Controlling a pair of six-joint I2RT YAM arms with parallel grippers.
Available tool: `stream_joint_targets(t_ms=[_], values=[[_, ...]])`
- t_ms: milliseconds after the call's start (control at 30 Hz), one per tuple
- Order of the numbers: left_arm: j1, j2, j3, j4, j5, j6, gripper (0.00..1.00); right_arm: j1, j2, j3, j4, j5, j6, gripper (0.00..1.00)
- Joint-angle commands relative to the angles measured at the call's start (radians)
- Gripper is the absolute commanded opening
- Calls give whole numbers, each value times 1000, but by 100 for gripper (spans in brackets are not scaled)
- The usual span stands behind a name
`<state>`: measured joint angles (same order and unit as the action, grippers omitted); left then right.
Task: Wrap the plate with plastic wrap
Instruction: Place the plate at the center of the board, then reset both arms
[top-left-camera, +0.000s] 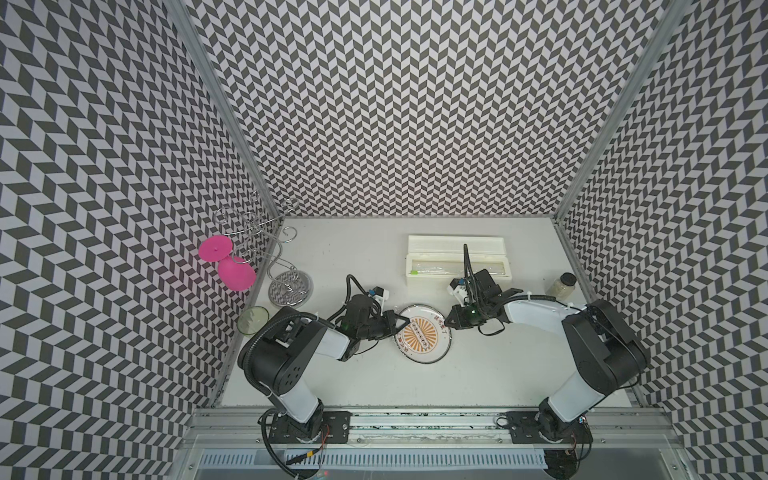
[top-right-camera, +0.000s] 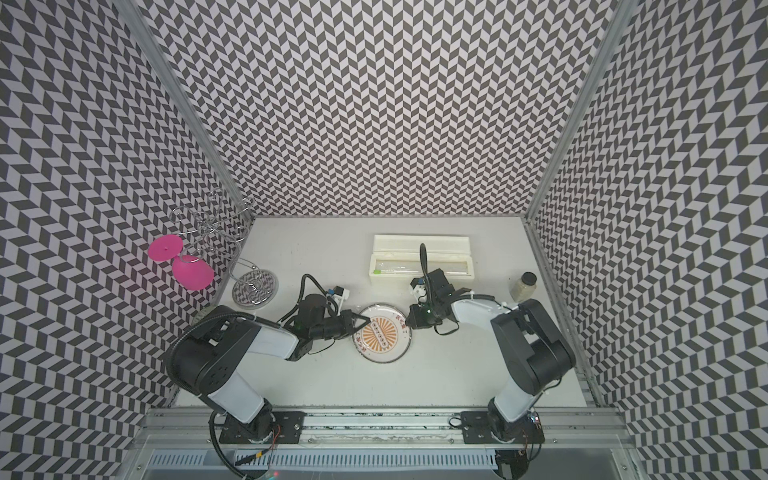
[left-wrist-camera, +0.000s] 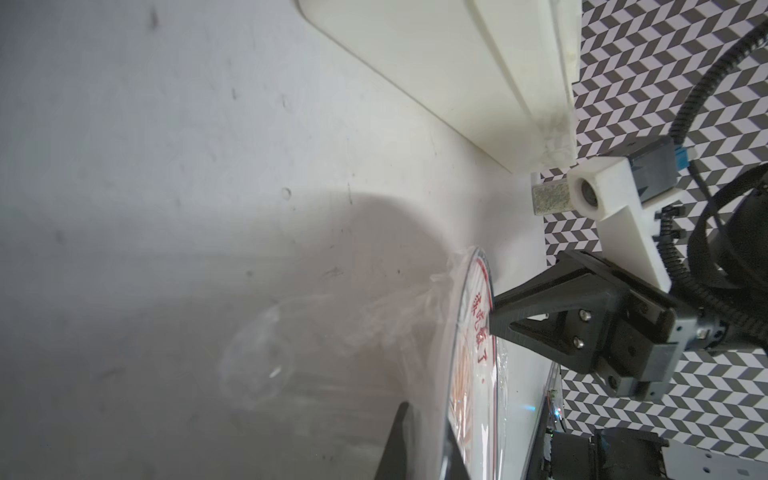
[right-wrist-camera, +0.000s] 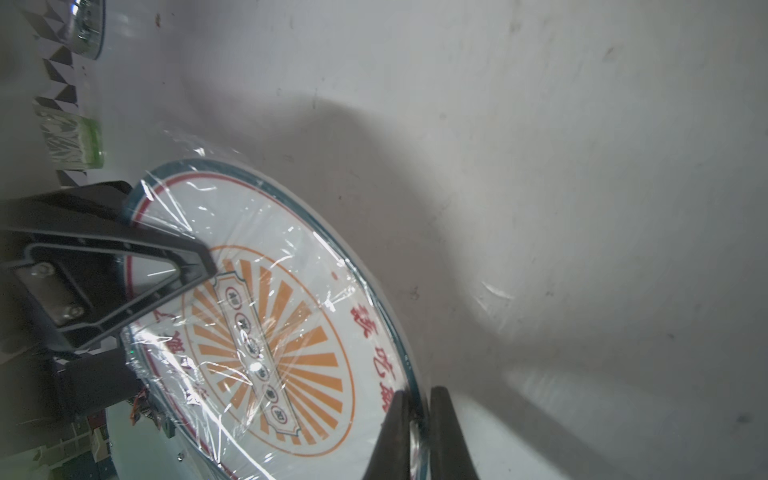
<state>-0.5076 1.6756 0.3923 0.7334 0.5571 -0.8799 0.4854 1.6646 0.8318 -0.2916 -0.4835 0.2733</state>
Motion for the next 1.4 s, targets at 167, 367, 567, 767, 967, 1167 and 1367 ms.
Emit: stream_joint_targets(t_ms=[167,367,567,767,967,1167,1367], values=[[-8,14,-3,-110,-99,49,8,7,22,5,60,79,1,10],[-10,1,53,-353,-139,124,38,7,17,18,48,85,-2,11],[-1,-80,115,-524,-180,190,72,9,-12,37,21,65,-11,29],[57,-223,171,-707,-238,235,82,-2,-103,129,-91,89,-54,57],[58,-451,202,-743,-366,275,81,-5,-272,135,-36,226,-19,64],[-43,-658,26,-207,-889,772,93,-18,-566,-251,649,832,-201,85],[95,-455,-36,55,-1341,818,95,-203,-534,-488,1073,1127,-329,88]])
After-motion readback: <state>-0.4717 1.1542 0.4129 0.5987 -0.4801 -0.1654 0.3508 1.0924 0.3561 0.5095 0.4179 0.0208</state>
